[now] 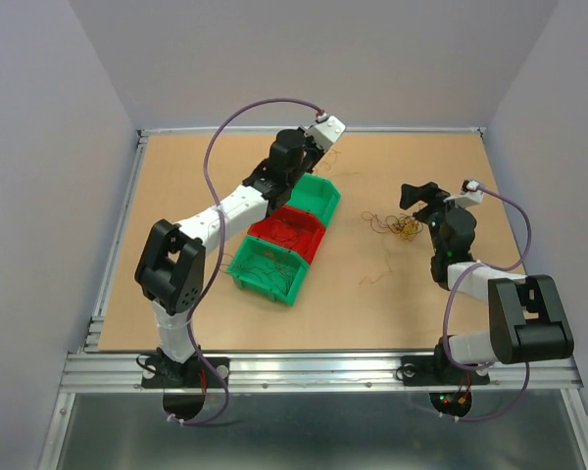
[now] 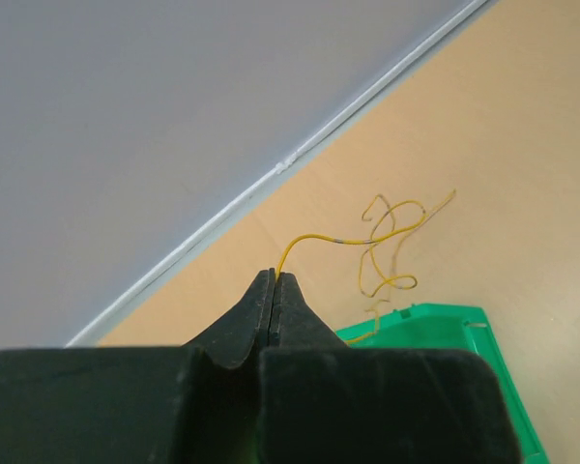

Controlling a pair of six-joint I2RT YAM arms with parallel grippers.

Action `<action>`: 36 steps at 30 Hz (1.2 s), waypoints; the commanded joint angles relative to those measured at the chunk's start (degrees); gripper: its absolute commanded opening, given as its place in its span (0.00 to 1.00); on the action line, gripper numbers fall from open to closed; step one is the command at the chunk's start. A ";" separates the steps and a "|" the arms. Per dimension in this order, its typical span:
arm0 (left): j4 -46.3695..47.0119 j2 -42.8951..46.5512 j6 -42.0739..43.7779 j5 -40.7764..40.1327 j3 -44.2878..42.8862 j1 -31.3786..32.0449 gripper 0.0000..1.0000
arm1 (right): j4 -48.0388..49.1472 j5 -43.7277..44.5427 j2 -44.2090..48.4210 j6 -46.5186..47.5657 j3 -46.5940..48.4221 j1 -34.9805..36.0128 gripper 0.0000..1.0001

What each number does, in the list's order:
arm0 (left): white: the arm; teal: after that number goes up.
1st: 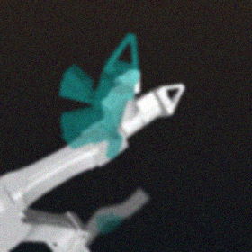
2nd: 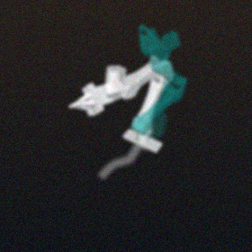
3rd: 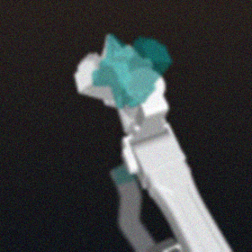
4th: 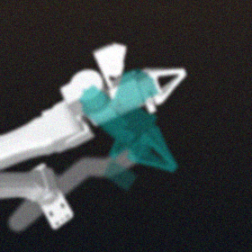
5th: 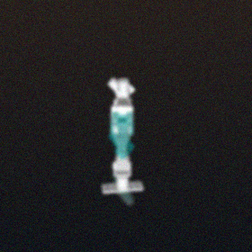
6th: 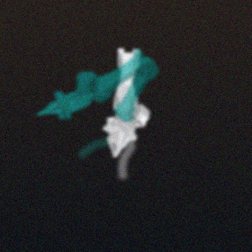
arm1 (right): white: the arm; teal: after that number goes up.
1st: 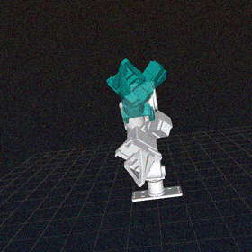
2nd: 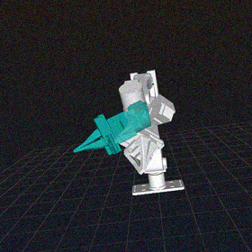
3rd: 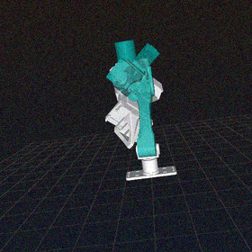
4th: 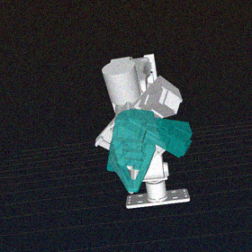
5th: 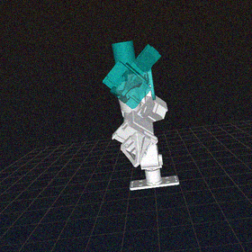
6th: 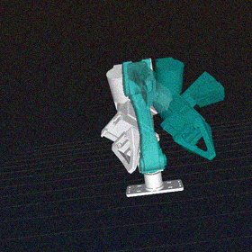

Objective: Untangle the cables

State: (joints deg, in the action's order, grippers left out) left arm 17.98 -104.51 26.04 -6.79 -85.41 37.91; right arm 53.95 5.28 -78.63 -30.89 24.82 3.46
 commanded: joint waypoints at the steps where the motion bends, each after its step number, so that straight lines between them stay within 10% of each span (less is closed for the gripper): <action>1: 13.40 4.49 -0.03 3.62 2.43 -1.96 0.00 | 5.20 -2.03 1.81 1.19 -1.44 0.05 1.00; 18: 32.56 21.53 -0.04 33.83 33.89 -11.72 0.00 | 9.40 -12.30 0.67 2.68 -1.44 0.05 1.00; 36: 31.59 24.62 0.06 42.03 38.65 -13.65 0.00 | 25.24 -46.07 -11.11 4.53 8.32 0.05 1.00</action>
State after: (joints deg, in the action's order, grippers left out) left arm 46.59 -82.54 26.50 33.21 -46.50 24.38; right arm 69.56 -34.94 -90.63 -27.20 29.56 3.46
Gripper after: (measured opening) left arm 0.025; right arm 0.999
